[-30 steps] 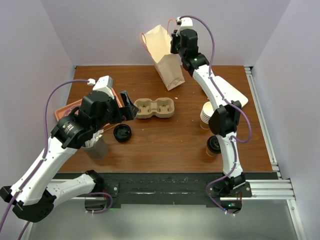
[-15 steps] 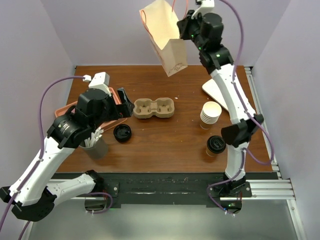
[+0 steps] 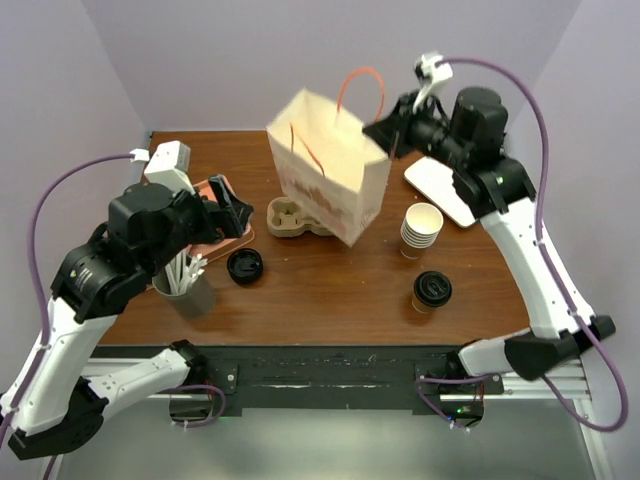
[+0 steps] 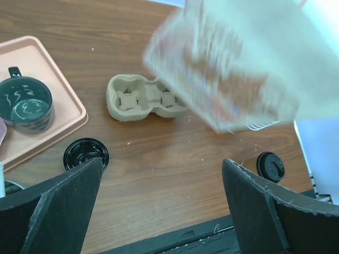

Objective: Pack the takeout coffee

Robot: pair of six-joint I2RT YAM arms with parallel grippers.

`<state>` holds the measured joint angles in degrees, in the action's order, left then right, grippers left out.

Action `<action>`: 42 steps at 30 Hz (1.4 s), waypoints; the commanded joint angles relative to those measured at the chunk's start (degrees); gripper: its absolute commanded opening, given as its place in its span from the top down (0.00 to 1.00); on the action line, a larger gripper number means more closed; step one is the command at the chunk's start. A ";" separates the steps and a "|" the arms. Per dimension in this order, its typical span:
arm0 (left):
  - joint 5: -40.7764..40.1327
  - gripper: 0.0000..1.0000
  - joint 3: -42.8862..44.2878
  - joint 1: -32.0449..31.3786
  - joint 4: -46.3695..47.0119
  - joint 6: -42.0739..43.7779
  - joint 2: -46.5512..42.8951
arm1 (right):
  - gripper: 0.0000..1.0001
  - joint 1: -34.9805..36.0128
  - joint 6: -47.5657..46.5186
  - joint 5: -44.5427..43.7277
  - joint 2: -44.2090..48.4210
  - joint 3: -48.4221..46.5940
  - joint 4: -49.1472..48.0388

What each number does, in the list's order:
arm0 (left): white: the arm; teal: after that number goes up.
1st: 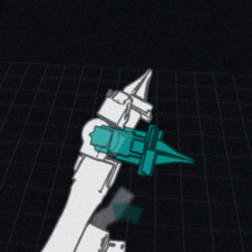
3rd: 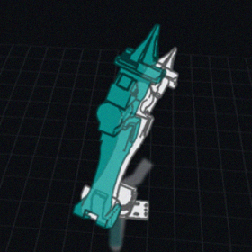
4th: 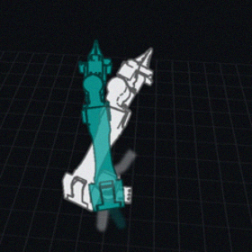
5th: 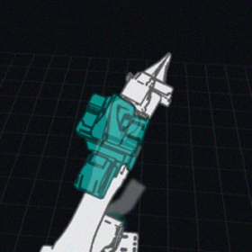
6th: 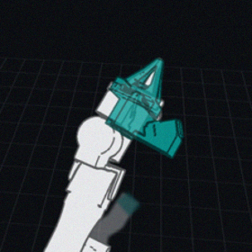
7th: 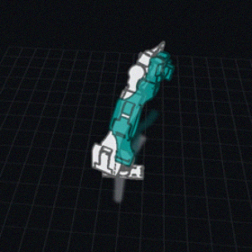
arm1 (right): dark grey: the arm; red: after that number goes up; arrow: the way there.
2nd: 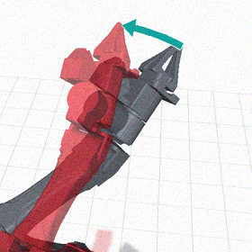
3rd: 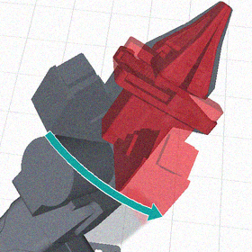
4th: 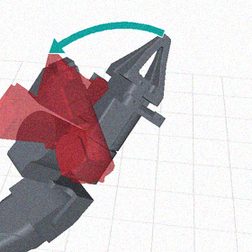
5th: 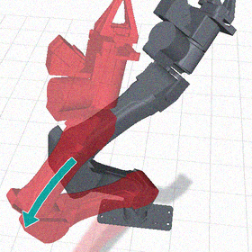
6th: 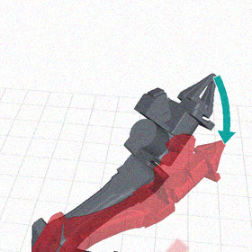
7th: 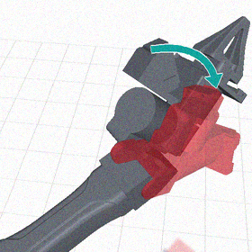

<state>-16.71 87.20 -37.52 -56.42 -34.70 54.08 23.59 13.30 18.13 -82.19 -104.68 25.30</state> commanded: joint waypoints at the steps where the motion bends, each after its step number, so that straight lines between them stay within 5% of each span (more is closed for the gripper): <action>1: -0.69 0.00 3.15 0.16 -1.06 2.00 -1.35 | 1.00 -0.04 -3.62 11.46 8.96 11.67 2.56; 15: -0.07 0.02 0.70 0.16 2.54 -1.60 4.18 | 1.00 0.05 -7.77 24.66 24.00 44.45 -7.09; 20: -0.61 0.03 -1.50 0.16 2.99 -1.17 6.90 | 0.99 -0.04 -8.55 24.05 25.77 46.24 -6.05; 26: -1.92 0.04 3.04 0.34 2.54 -0.81 15.33 | 0.74 0.05 -9.52 22.04 25.24 44.83 -4.30; 28: -3.32 0.04 5.43 0.34 2.46 -2.64 17.71 | 0.73 0.05 -9.78 21.95 25.68 44.04 -2.72; 31: -3.85 0.04 9.21 1.21 1.58 -4.14 21.93 | 0.54 -0.04 -9.70 20.20 26.29 42.72 -0.34; 34: -1.33 0.02 11.06 5.24 0.88 -5.90 25.71 | 0.45 0.05 -9.26 20.45 26.82 40.53 2.64; 36: -1.04 0.00 10.19 7.01 1.66 -6.35 27.73 | 0.29 0.05 -9.00 18.45 27.26 38.51 5.18; 42: 0.80 0.00 6.15 8.60 8.16 -4.76 32.48 | 0.15 0.05 -5.84 12.30 27.44 28.94 13.27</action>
<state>-17.32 95.35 -28.97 -54.04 -38.96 84.25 23.62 4.82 35.81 -55.83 -68.07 32.67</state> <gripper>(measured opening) 0.997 0.805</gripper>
